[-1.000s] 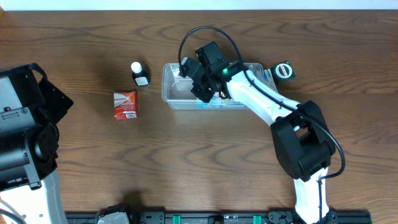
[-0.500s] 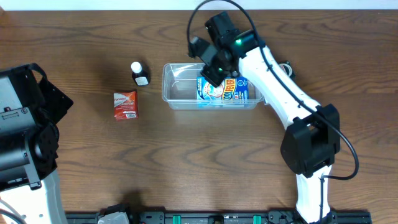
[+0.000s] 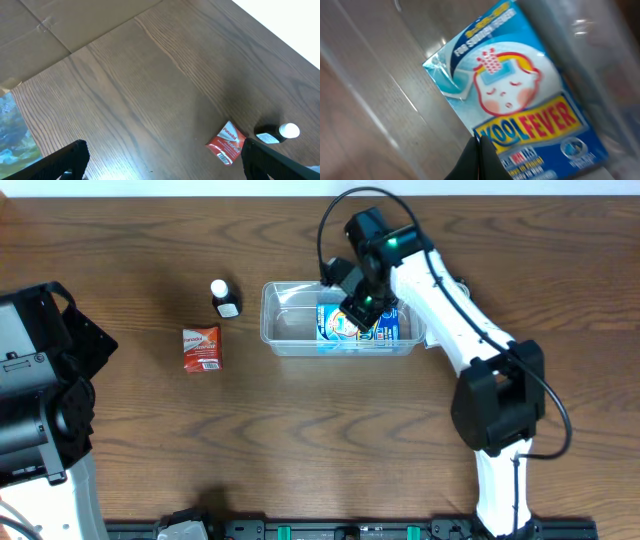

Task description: Pack container

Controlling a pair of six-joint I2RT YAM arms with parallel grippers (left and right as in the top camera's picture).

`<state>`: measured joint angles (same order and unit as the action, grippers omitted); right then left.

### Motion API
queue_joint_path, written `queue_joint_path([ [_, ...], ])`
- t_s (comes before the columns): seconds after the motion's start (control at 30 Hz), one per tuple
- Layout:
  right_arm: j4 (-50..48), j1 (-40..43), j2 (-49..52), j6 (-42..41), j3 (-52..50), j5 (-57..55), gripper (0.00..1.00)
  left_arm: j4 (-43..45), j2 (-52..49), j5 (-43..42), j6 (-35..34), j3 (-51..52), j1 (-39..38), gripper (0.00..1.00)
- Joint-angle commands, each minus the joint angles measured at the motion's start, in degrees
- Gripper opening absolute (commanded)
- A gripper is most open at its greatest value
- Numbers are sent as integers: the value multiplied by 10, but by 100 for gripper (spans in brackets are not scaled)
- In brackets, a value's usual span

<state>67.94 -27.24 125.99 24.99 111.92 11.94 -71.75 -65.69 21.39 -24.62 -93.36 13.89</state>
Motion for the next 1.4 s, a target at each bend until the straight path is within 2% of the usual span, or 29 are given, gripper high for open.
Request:
queue_joint_path([
  [0.0,0,-20,36,34,1,-13,1,0,-2,7,3,-11,3,98],
  [0.3,-13,-22,82,34,1,-16,1,0,-2,7,3,-11,3,98],
  [0.67,-14,-19,80,34,2,-102,1,0,-2,7,3,-11,3,98],
  [1.1,57,3,77,33,2,-138,1,0,-2,7,3,-11,3,98],
  [1.37,28,15,50,34,32,-147,1,0,-2,7,3,-11,3,98],
])
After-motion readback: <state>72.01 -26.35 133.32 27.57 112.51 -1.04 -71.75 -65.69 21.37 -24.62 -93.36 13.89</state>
